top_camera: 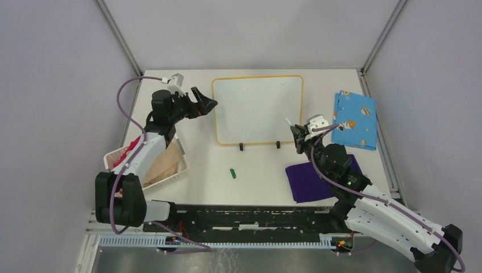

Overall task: Write a sentence on the whiteboard
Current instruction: Move the whiteboard to the center of the board.

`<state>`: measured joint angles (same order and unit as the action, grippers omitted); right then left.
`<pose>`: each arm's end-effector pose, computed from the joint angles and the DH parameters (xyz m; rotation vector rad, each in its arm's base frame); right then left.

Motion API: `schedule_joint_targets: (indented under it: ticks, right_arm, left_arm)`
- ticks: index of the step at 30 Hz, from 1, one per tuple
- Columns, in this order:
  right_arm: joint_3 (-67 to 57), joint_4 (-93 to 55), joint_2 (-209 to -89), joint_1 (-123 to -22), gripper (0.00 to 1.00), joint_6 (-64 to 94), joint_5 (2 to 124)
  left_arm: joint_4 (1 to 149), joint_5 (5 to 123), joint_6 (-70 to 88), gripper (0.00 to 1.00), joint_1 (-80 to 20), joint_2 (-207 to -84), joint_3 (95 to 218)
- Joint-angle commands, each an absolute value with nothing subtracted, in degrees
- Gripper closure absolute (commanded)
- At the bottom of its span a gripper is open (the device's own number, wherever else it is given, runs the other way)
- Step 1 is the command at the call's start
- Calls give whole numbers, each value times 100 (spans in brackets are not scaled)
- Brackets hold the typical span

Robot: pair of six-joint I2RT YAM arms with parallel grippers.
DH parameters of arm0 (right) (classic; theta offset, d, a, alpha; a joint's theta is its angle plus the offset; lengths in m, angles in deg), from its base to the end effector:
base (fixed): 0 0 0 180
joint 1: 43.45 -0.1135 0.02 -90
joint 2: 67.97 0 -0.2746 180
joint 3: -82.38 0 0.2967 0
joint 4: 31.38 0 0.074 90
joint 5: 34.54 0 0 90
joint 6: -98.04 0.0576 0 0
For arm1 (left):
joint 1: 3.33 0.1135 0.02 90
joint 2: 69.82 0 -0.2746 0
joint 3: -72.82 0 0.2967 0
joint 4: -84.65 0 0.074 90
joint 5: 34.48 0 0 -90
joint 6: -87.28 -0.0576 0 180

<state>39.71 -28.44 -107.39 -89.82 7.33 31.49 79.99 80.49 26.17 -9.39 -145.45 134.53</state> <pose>0.1761 0.1509 0.3054 -0.3135 1.5421 0.2993 0.3549 -0.0621 0.2679 -0.0806 1.9475 -0.8221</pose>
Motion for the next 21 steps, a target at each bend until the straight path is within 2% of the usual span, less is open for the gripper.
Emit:
schedule_joint_targets:
  ticks: [1, 5, 12, 17, 21]
  right_arm:
    - [3827, -2944, -10723, -8986, 100, 795, 3324]
    - [3783, -2843, -10680, -8985, 100, 946, 3615]
    - [3846, -2832, -10610, -8987, 100, 898, 4247]
    - [3758, -2833, -10686, -8992, 100, 866, 4380]
    - [3696, -2824, -10756, -8982, 100, 849, 4422]
  left_arm:
    - [8929, 9055, 2605, 0, -972, -14975, 13619]
    - [9162, 8974, 2237, 0, -951, -15300, 13420]
    - [10830, 9832, 2435, 2, -765, -15616, 12777]
    - [11882, 10482, 2843, 8, -748, -16069, 12589]
    - [12708, 10545, 3057, 13, -753, -16295, 12308]
